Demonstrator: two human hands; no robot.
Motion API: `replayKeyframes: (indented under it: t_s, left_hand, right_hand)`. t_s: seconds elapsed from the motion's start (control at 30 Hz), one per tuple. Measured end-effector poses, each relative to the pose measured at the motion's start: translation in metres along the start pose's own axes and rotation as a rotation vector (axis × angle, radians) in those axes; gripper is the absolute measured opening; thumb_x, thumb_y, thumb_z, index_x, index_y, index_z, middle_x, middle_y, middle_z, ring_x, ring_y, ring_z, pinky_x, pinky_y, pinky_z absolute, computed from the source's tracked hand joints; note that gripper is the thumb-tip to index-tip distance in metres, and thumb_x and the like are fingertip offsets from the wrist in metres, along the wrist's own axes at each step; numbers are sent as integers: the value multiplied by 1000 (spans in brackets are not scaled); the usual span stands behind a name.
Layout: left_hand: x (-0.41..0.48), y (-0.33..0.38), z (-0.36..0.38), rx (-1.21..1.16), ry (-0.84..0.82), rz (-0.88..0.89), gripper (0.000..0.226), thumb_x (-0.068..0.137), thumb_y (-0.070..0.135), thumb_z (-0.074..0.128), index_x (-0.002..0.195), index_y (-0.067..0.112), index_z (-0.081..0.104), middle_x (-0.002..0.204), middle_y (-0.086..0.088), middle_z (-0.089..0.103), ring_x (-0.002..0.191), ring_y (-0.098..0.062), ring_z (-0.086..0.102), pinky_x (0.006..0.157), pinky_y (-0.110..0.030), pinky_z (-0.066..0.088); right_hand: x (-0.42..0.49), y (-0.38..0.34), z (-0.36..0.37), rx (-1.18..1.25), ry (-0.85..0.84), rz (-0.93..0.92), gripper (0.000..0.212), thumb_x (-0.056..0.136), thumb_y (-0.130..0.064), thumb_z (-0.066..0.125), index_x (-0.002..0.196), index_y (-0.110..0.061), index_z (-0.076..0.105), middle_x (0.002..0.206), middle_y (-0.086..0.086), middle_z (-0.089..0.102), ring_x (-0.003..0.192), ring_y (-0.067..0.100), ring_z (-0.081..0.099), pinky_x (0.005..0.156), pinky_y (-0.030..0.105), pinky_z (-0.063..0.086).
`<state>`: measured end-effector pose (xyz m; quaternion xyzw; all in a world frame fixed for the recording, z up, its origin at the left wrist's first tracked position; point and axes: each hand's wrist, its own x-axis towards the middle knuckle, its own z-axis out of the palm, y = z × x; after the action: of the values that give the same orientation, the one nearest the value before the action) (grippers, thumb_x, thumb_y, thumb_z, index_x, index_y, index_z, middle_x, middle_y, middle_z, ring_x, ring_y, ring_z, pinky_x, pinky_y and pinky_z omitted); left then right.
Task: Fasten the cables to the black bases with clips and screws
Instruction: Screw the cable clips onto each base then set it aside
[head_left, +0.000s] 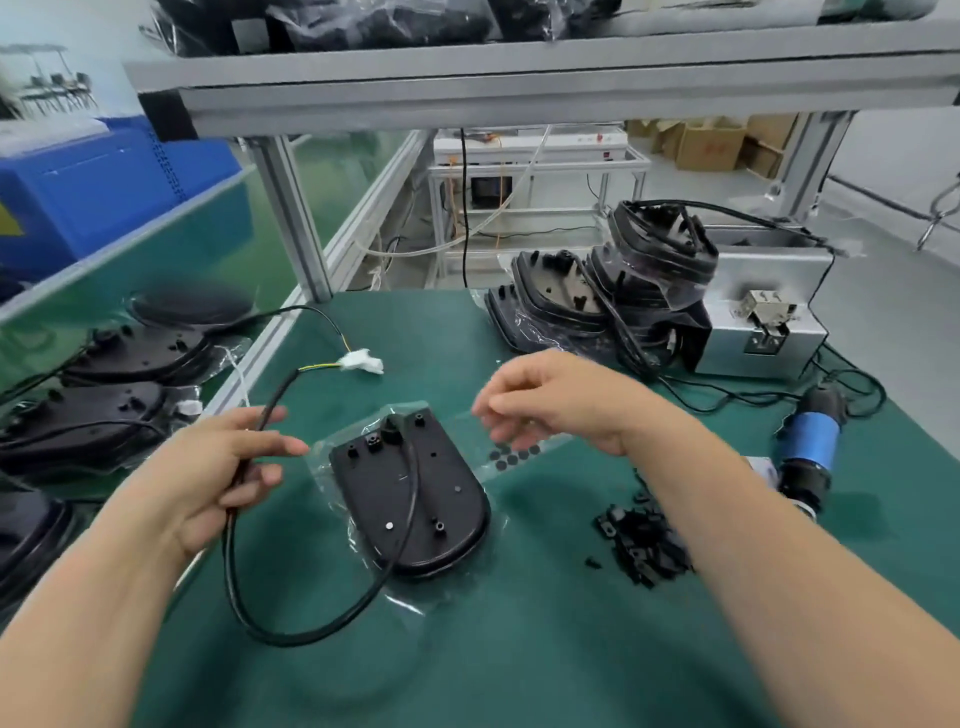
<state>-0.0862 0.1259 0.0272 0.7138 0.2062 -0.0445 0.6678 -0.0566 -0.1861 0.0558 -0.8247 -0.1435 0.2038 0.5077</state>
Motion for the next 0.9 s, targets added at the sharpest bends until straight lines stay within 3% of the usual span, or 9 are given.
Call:
replayKeyframes:
  t_s: [0.1, 0.17, 0.23, 0.33, 0.43, 0.53, 0.67, 0.77, 0.9]
  left_hand:
    - [23, -21, -10, 97, 165, -75, 33, 96, -7, 44, 126, 4, 44, 89, -19, 57, 58, -26, 59, 35, -17, 43]
    - [32, -31, -7, 451, 310, -42, 30, 93, 3, 56, 123, 5, 50, 111, -24, 52, 91, -36, 57, 74, -37, 58]
    - [33, -30, 1, 810, 505, 106, 50, 87, 19, 67, 131, 6, 48, 132, -29, 39, 120, -43, 42, 104, -48, 38]
    - [11, -13, 32, 704, 474, 514, 54, 82, 49, 65, 121, 15, 52, 113, -15, 57, 107, -31, 50, 93, -46, 40]
    - [-9, 0, 74, 763, 223, 494, 64, 66, 81, 54, 105, 32, 44, 83, 11, 58, 78, -10, 56, 72, -36, 42]
    - [-4, 3, 97, 1160, 58, 374, 56, 70, 61, 70, 92, 17, 42, 90, -1, 52, 88, -29, 57, 70, -37, 41]
    - [7, 4, 97, 1263, 125, 406, 23, 84, 14, 55, 106, 10, 54, 111, -14, 57, 103, -36, 55, 81, -37, 43]
    - [8, 4, 92, 1157, 138, 457, 15, 87, 13, 58, 101, 17, 63, 105, -7, 65, 105, -31, 57, 81, -34, 43]
    - [3, 1, 89, 937, 76, 497, 12, 77, 25, 78, 77, 21, 66, 77, 5, 65, 81, -19, 61, 67, -28, 41]
  right_hand:
    - [-10, 24, -24, -291, -127, 48, 3, 92, -5, 67, 93, -4, 68, 78, 4, 73, 71, 13, 72, 62, 23, 55]
    - [-18, 34, -26, -462, -255, 112, 8, 87, -13, 73, 90, -9, 67, 75, 4, 74, 62, 9, 69, 60, 21, 52]
    - [-26, 40, -21, -617, -327, 133, 17, 80, -26, 80, 88, -17, 68, 77, 0, 75, 63, 10, 68, 61, 23, 53]
    - [-40, 45, -6, -802, -367, 116, 30, 70, -41, 85, 89, -28, 67, 76, -17, 69, 70, -3, 62, 57, 12, 46]
    - [-47, 46, -2, -861, -334, 90, 26, 73, -32, 83, 92, -31, 65, 76, -18, 59, 71, -4, 55, 54, 13, 37]
    - [-46, 48, -6, -956, -238, 83, 24, 80, -24, 78, 99, -31, 65, 96, -14, 58, 89, 10, 54, 73, 29, 47]
    - [-43, 63, -12, -1071, -143, 132, 23, 81, -15, 70, 100, -27, 63, 98, -5, 58, 96, 21, 56, 77, 33, 49]
    - [-43, 70, -21, -1030, -80, 155, 18, 81, -15, 69, 89, -30, 63, 83, -9, 57, 88, 18, 56, 73, 30, 48]
    - [-42, 69, -33, -958, -24, 137, 10, 81, -20, 70, 85, -28, 65, 84, -12, 63, 83, 11, 57, 69, 24, 48]
